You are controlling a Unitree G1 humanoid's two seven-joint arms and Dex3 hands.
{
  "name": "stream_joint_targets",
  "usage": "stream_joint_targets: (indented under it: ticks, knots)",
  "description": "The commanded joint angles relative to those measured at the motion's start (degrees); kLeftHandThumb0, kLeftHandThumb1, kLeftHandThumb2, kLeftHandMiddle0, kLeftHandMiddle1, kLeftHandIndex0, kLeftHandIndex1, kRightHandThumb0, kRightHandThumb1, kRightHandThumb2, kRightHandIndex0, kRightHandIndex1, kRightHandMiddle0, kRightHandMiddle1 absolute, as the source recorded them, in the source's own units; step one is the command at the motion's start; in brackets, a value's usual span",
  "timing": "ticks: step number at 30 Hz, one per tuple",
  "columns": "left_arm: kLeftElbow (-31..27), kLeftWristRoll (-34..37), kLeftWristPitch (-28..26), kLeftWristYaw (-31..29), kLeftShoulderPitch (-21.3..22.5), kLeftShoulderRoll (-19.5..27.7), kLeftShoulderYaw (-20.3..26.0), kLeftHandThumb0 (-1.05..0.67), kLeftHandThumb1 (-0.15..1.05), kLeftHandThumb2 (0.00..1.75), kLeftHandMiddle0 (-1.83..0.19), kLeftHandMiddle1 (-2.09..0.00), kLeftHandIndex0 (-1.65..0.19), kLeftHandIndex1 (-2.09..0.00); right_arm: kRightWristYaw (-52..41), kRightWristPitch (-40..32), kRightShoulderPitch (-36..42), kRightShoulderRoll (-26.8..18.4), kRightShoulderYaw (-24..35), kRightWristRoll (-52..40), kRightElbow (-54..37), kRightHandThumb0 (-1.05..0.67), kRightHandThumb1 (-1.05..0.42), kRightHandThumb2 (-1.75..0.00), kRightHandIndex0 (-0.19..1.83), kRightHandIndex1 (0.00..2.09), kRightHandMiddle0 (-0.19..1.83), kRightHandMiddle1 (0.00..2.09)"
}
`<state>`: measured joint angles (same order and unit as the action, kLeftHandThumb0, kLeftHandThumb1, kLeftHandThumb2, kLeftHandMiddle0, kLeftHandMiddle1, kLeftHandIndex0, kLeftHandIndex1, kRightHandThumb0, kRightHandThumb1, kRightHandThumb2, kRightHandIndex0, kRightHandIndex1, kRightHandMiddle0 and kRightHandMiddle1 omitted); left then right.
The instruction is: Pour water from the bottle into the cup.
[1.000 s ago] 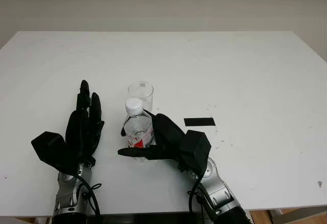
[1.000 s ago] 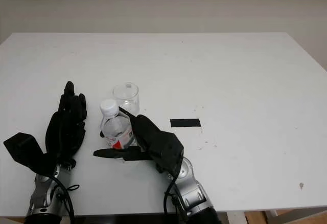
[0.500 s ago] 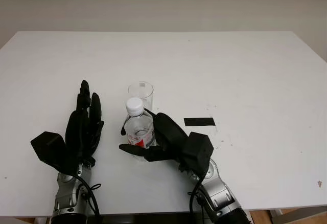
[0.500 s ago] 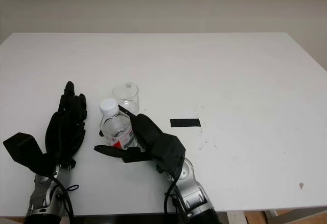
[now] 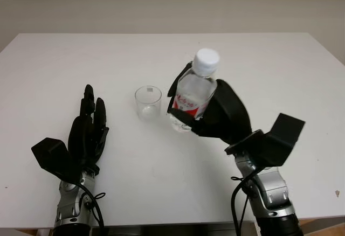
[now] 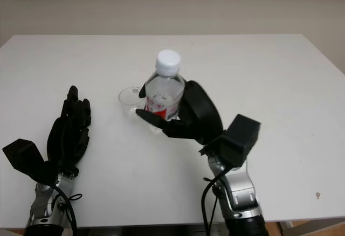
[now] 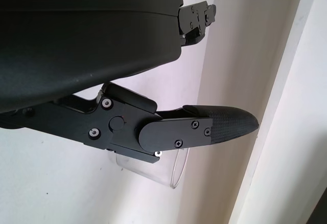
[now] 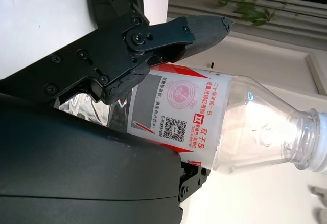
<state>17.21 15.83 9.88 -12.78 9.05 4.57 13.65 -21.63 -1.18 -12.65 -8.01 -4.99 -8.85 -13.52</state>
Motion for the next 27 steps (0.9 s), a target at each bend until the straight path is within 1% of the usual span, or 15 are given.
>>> stream_joint_targets:
  ticks: [1, 4, 7, 12, 14, 16, 22, 27]
  knots:
    - [2.1, -0.2, -0.5, -0.1, -1.3, -0.1, -0.2, -0.75, 1.05, 0.48, 0.19, -0.05, 0.18, -0.05, 0.7, -0.3, -2.4, -1.2, 1.2, 0.8, -1.1, -0.42, -1.05, -0.46, 1.59, 2.09, 1.18, 2.09]
    - [2.1, -0.3, -0.7, -0.1, -1.2, -0.1, -0.3, -0.75, 1.05, 0.48, 0.19, -0.05, 0.18, -0.05, 1.6, -0.7, -4.7, -2.8, 2.1, 2.6, 0.7, -0.41, -1.05, -0.47, 1.61, 2.09, 1.23, 2.09]
    - [1.9, -0.3, -0.8, 0.1, -1.3, -0.2, -0.2, -0.75, 1.05, 0.48, 0.19, -0.05, 0.18, -0.05, 2.5, -0.9, -8.0, -3.2, 2.9, 3.5, 4.4, -0.4, -1.05, -0.47, 1.61, 2.09, 1.24, 2.09]
    - [1.9, -0.1, -0.8, -0.1, -1.3, -0.4, -0.3, -0.75, 1.05, 0.48, 0.19, -0.05, 0.19, -0.05, 4.1, 0.8, -14.8, -3.2, 2.8, 6.3, 14.5, -0.35, -1.05, -0.43, 1.54, 2.09, 1.18, 2.09]
    - [1.9, 0.4, -0.9, -0.4, -1.2, -0.5, -0.2, -0.74, 1.05, 0.48, 0.19, -0.04, 0.19, -0.05, 6.4, 0.5, -18.2, -3.9, 1.6, 10.6, 19.4, -0.36, -1.05, -0.42, 1.49, 2.09, 1.18, 2.09]
    - [2.1, 0.3, -0.8, -0.4, -1.2, -0.6, -0.2, -0.74, 1.05, 0.48, 0.19, -0.04, 0.19, -0.05, 9.0, 1.9, -21.7, -4.7, 0.1, 15.6, 25.3, -0.37, -1.05, -0.42, 1.43, 2.09, 1.16, 2.09]
    - [2.1, -0.2, -0.7, 0.1, -1.2, -0.8, -0.4, -0.76, 1.05, 0.48, 0.19, -0.04, 0.18, -0.05, 16.3, 10.9, -30.6, -5.6, -2.8, 24.4, 45.0, -0.36, -1.05, -0.4, 1.33, 2.09, 1.06, 2.09]
    - [2.5, 0.2, -0.2, -0.4, -1.3, -0.9, -0.3, -0.76, 1.05, 0.46, 0.19, -0.04, 0.19, -0.05, 24.1, 15.9, -37.7, -5.6, -5.5, 30.6, 59.5, -0.36, -1.05, -0.37, 1.35, 2.09, 1.04, 2.09]
